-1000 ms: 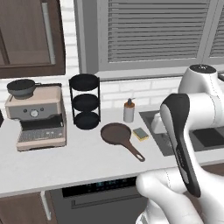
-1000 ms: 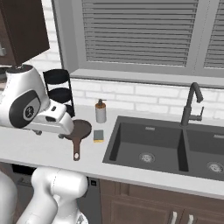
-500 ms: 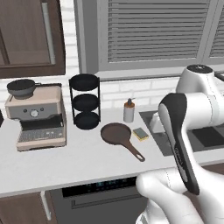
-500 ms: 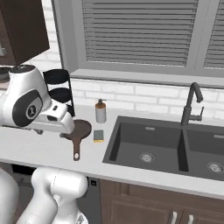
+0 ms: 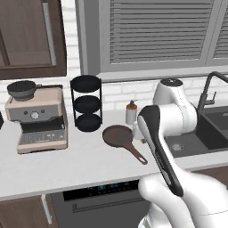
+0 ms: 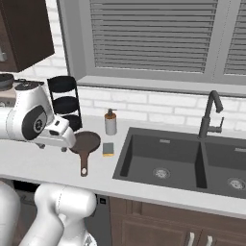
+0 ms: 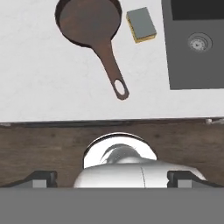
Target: Pick the pan and sponge and place them into the sink. Then turn on the water.
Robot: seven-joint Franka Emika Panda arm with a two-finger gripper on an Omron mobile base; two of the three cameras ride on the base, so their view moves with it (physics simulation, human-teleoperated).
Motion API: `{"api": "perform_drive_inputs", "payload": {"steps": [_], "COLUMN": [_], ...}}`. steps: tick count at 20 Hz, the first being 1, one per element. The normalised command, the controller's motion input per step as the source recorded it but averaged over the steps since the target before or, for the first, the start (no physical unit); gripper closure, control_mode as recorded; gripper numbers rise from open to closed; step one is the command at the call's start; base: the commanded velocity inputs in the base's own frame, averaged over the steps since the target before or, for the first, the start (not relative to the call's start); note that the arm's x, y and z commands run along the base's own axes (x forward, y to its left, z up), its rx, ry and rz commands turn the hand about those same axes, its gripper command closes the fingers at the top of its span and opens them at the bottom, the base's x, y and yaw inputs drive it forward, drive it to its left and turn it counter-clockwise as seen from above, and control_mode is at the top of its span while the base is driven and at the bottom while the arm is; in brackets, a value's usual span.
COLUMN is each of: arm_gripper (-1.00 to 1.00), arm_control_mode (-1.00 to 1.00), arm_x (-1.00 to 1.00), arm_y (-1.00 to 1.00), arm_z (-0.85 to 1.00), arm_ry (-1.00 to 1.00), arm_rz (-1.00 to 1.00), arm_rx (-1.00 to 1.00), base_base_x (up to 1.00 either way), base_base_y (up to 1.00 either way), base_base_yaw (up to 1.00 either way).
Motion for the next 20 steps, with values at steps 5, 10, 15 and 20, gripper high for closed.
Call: {"api": "perform_drive_inputs", "payload": {"steps": [5,10,15,20], "arm_gripper": [-1.00,-1.00,-1.00,-1.00], "arm_control_mode": [-1.00,-1.00,-1.00,-1.00], "arm_x": [0.41,0.61,0.66,0.57], "arm_y": [-0.01,0.00,0.00,0.00], "arm_z": [-0.26,-0.18,-0.12,-0.13], "arm_ry": [0.00,0.00,0.00,0.00], "arm_rz": [0.07,0.06,0.05,0.05], "arm_rx": [0.09,0.05,0.06,0.04], "base_base_x": [0.00,0.00,0.00,0.00], "base_base_y": [0.00,0.00,0.00,0.00], "base_base_yaw": [0.00,0.00,0.00,0.00]}}
